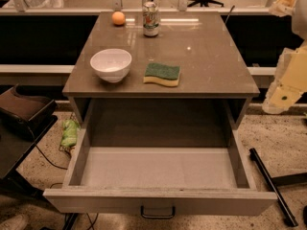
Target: Place sponge into top drawer
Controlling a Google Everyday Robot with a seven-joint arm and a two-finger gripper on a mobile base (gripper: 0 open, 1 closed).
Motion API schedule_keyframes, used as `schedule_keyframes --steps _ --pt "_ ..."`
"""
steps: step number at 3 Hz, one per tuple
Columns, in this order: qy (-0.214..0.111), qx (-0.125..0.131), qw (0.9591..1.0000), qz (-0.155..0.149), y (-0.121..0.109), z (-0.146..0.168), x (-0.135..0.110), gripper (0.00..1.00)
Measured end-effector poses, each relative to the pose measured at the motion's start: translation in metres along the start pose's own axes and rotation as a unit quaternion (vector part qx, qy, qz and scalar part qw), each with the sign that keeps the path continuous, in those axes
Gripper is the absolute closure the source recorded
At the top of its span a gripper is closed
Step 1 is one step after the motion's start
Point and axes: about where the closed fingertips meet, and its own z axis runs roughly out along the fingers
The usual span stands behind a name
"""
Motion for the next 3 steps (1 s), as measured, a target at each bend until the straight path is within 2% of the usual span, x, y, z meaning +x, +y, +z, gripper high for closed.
schedule_keyframes --steps 1,2,3 --pt "0.0 0.0 1.0 0.0 0.0 0.0 0.0 0.0" --pt "-0.035 0.003 0.9994 -0.001 -0.012 0.007 -0.011 0.0" --pt "-0.16 0.001 0.9871 0.006 -0.052 0.036 -0.042 0.0"
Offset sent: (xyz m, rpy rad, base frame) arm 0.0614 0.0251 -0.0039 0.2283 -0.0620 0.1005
